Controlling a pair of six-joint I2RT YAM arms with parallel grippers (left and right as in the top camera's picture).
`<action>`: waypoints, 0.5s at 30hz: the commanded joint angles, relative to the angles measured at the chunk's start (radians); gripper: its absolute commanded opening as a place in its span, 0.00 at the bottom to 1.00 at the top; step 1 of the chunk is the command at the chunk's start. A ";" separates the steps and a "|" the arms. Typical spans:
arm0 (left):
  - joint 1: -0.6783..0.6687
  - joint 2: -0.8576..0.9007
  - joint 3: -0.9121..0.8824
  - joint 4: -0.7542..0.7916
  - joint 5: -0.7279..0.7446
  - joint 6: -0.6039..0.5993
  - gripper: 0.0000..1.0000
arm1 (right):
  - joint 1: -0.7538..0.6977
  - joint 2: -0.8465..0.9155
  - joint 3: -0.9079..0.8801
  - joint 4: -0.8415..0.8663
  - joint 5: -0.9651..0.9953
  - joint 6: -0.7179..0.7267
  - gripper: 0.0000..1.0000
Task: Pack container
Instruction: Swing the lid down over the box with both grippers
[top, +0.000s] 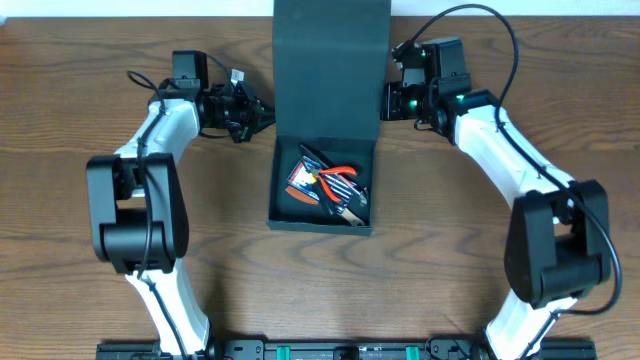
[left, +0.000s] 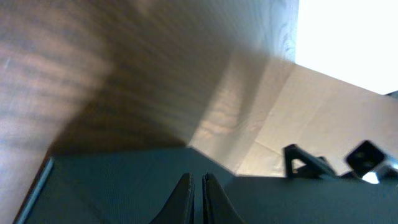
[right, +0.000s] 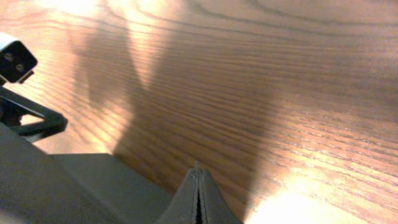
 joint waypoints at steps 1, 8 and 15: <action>-0.015 -0.096 0.018 -0.074 -0.023 0.114 0.05 | 0.040 -0.063 0.016 -0.024 -0.044 -0.038 0.01; -0.015 -0.204 0.018 -0.326 -0.197 0.233 0.05 | 0.090 -0.124 0.016 -0.130 -0.023 -0.078 0.01; -0.015 -0.247 0.018 -0.478 -0.340 0.319 0.06 | 0.147 -0.156 0.016 -0.238 0.042 -0.098 0.01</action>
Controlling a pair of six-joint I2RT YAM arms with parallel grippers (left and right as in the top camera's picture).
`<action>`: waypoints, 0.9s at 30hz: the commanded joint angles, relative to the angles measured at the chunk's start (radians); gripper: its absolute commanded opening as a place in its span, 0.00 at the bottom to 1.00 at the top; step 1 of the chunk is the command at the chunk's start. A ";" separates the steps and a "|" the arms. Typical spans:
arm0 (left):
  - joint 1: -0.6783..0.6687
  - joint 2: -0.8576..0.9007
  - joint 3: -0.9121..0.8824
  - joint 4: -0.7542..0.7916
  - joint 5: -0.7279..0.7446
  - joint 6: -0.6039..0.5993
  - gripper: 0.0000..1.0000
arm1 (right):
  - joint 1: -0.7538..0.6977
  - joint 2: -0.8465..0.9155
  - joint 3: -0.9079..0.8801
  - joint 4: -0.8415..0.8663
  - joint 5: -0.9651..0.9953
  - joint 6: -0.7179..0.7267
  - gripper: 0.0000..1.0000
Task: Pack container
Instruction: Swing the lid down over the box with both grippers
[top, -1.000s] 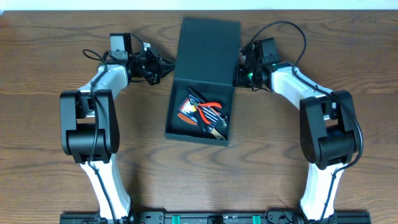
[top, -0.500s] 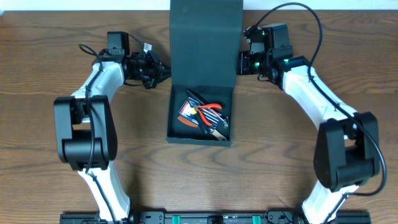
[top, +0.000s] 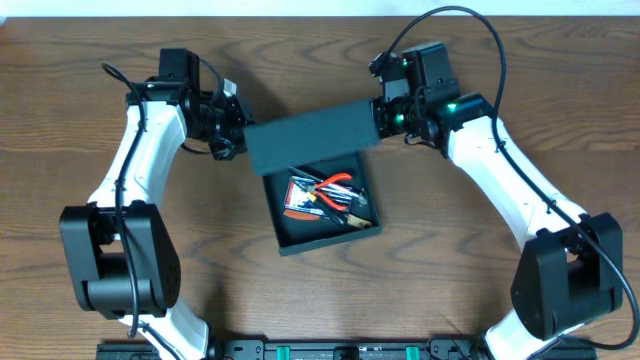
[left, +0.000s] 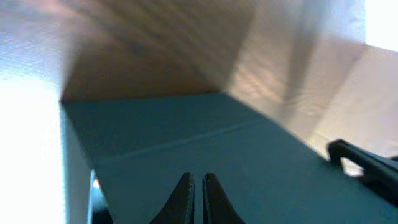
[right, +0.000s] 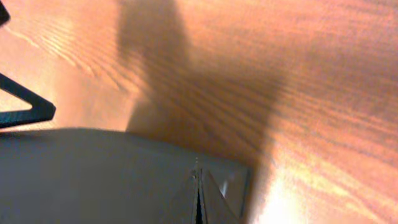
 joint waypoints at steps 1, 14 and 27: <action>-0.004 -0.021 0.015 -0.049 -0.125 0.090 0.05 | 0.042 -0.033 0.015 -0.046 0.037 -0.033 0.01; -0.004 -0.023 0.015 -0.121 -0.316 0.138 0.05 | 0.072 -0.113 0.015 -0.274 0.249 -0.057 0.01; -0.004 -0.023 0.015 -0.189 -0.543 0.141 0.64 | 0.072 -0.190 0.015 -0.463 0.451 -0.026 0.01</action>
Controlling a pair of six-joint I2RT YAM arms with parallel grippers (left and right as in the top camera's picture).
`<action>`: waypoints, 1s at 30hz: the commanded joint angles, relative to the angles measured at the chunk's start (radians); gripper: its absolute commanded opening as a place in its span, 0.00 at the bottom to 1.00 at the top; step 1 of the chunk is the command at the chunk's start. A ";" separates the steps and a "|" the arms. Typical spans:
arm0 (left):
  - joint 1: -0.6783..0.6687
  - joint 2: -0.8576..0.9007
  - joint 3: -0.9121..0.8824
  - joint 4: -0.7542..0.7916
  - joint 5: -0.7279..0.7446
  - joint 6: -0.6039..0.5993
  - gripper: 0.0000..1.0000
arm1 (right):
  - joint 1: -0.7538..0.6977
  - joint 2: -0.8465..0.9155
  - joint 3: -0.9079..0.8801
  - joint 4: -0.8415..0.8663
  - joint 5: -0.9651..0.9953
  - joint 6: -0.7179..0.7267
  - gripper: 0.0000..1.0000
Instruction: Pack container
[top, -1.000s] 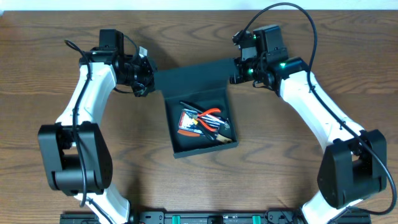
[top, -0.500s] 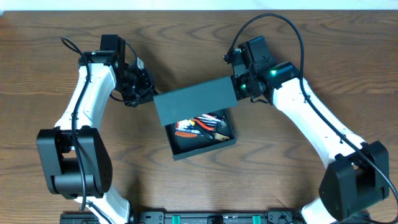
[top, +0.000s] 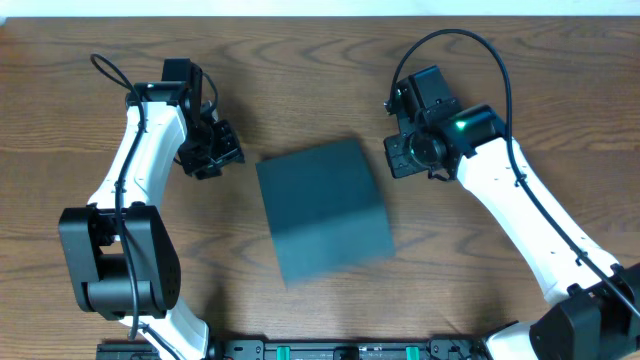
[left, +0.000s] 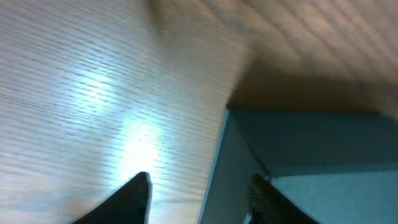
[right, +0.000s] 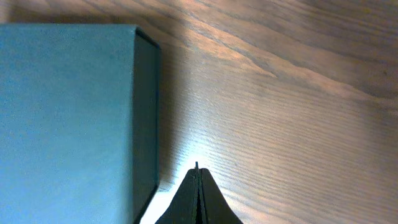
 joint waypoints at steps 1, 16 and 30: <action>-0.002 -0.019 0.015 -0.017 -0.056 0.006 0.76 | 0.003 -0.029 0.014 -0.020 0.044 0.011 0.01; -0.002 -0.271 0.017 -0.115 -0.055 0.019 0.99 | 0.003 -0.287 0.005 -0.090 -0.055 -0.114 0.99; -0.002 -0.953 0.014 -0.245 -0.055 0.043 0.99 | 0.003 -0.961 -0.293 -0.097 -0.055 -0.195 0.99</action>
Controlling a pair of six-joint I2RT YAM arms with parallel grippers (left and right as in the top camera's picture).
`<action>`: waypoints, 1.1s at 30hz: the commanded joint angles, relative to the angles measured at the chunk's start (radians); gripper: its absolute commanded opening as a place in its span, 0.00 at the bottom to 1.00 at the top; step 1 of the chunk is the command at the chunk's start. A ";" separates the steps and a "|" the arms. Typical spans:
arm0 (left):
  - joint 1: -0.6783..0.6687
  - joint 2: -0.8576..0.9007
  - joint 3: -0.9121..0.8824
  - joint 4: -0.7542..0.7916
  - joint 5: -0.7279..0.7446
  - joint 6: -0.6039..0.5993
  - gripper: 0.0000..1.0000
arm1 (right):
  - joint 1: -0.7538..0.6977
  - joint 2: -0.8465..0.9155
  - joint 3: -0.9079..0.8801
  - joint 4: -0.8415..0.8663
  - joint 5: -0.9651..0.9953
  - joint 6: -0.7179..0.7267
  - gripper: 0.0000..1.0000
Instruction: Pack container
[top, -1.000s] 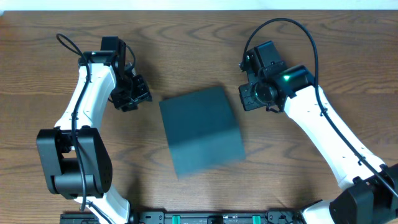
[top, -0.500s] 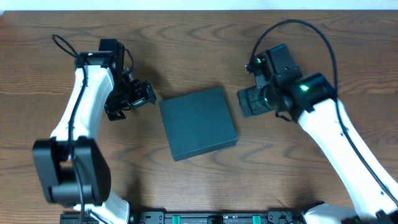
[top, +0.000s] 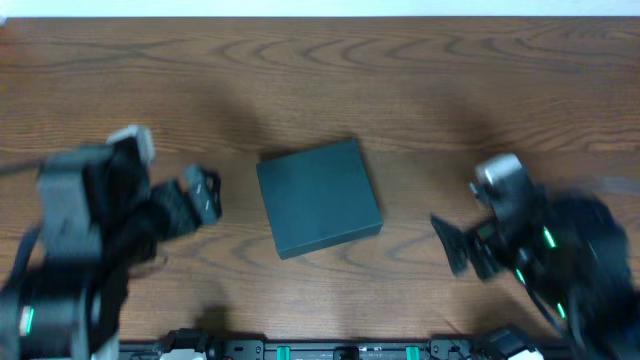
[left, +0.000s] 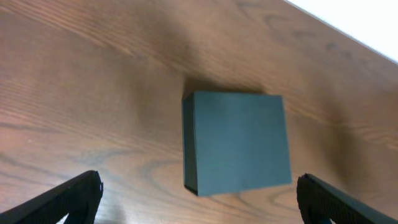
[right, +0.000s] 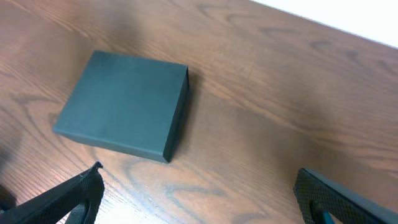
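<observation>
The dark teal box (top: 318, 197) lies on the wooden table with its lid down, so its contents are hidden. It also shows in the left wrist view (left: 239, 140) and the right wrist view (right: 121, 121). My left gripper (top: 200, 195) hangs blurred to the left of the box, well apart from it. Its jaws stand wide open with nothing between them. My right gripper (top: 455, 245) is at the front right, also blurred and clear of the box. It is wide open and empty.
The bare wooden table (top: 470, 90) stretches all round the box. A white wall edge (right: 348, 18) runs along the far side. A black rail (top: 330, 350) lies along the front edge.
Both arms have drawn back from beside the box toward the front of the table and sit higher. The right gripper has opened, and the left has opened wider. The box has not moved.
The box stood open with its lid upright and pliers and other tools inside, both grippers pinched at the lid's sides. Then the lid was half lowered. Then it lay shut with both grippers off it. Now both arms are far back.
</observation>
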 joint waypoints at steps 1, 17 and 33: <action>-0.002 -0.093 0.003 -0.037 -0.012 0.020 0.99 | 0.003 -0.136 -0.102 -0.002 -0.006 -0.024 0.99; -0.002 -0.229 0.003 -0.103 -0.013 0.020 0.99 | 0.003 -0.316 -0.179 -0.025 -0.008 0.019 0.99; -0.002 -0.229 0.003 -0.116 -0.043 0.029 0.99 | 0.003 -0.316 -0.179 -0.127 -0.008 0.019 0.99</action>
